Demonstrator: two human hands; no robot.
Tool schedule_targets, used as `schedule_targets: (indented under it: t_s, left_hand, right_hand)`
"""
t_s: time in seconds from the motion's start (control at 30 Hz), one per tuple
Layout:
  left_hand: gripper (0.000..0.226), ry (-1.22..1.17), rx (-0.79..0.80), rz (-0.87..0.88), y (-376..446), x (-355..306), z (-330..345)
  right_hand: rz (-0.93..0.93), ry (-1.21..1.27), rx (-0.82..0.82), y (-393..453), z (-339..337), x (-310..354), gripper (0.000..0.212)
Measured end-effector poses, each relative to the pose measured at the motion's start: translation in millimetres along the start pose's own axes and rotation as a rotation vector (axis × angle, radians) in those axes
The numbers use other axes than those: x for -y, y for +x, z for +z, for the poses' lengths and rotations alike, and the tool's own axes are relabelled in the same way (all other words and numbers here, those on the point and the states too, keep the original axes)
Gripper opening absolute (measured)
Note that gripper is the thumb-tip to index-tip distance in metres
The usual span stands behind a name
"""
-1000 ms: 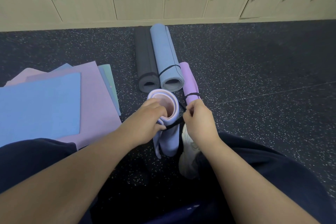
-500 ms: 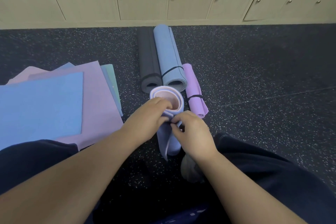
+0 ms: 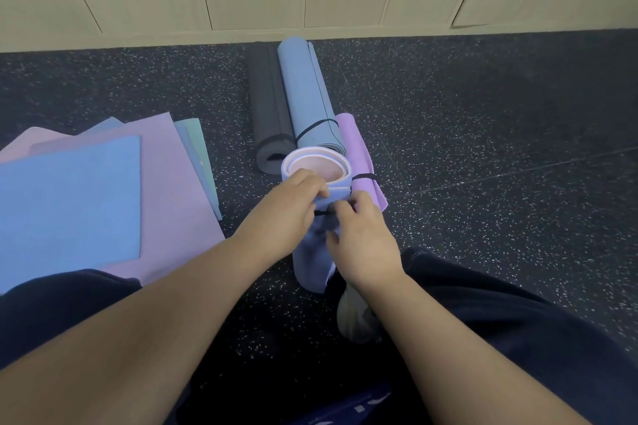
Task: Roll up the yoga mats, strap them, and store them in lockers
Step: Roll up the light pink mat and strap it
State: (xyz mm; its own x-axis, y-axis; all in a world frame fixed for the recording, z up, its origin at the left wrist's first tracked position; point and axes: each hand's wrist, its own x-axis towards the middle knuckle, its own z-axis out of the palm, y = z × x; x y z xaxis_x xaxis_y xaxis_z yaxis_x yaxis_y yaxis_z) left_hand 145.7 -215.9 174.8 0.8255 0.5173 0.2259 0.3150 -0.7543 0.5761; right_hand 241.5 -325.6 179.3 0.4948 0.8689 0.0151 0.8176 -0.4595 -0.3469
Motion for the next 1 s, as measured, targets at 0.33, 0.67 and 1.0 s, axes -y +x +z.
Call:
schedule_targets:
  t_s: [0.33, 0.67, 1.0]
  left_hand:
    - [0.024, 0.448, -0.249, 0.157, -4, -15, 20]
    - [0.038, 0.444, -0.285, 0.031, -8, 8, 34]
    - [0.05, 0.188, -0.181, -0.005, 42, 36, 6]
  right_hand:
    - [0.081, -0.112, -0.031, 7, 1, -9, 0.022]
    - [-0.011, 0.1, -0.602, 27, 16, -19, 0.013]
    - [-0.173, 0.574, 0.021, 81, 41, -10, 0.076]
